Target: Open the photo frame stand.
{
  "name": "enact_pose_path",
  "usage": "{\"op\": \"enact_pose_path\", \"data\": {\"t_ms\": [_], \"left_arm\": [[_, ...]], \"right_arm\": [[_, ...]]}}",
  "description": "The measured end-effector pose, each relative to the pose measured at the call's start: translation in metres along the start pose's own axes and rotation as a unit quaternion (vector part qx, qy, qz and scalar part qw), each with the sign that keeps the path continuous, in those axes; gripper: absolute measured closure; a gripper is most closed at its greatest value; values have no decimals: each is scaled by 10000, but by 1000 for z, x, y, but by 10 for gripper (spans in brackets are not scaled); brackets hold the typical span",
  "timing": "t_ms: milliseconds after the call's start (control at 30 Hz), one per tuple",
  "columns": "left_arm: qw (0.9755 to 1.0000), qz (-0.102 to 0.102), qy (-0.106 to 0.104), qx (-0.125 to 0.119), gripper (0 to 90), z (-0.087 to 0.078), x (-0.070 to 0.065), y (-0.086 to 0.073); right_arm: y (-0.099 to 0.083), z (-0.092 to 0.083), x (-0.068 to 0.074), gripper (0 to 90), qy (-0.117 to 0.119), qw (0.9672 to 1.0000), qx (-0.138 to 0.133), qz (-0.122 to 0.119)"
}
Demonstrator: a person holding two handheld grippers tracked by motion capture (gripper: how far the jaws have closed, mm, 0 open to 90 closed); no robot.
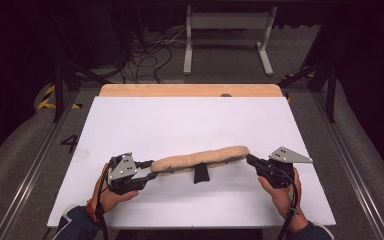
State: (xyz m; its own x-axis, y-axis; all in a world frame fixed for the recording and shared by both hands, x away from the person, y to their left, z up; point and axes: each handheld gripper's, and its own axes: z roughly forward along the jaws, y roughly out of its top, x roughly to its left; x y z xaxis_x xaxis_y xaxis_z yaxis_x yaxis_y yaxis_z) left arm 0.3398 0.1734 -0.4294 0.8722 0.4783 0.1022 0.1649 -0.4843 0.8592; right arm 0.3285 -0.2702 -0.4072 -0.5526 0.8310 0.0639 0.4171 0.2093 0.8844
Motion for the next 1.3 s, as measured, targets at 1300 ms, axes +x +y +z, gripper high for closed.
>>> {"op": "enact_pose_path", "data": {"t_ms": [1300], "left_arm": [[10000,32,-84,-3,622,-1,-6,0]], "right_arm": [[4,6,-12,895,-153,9997,-68,154]]}}
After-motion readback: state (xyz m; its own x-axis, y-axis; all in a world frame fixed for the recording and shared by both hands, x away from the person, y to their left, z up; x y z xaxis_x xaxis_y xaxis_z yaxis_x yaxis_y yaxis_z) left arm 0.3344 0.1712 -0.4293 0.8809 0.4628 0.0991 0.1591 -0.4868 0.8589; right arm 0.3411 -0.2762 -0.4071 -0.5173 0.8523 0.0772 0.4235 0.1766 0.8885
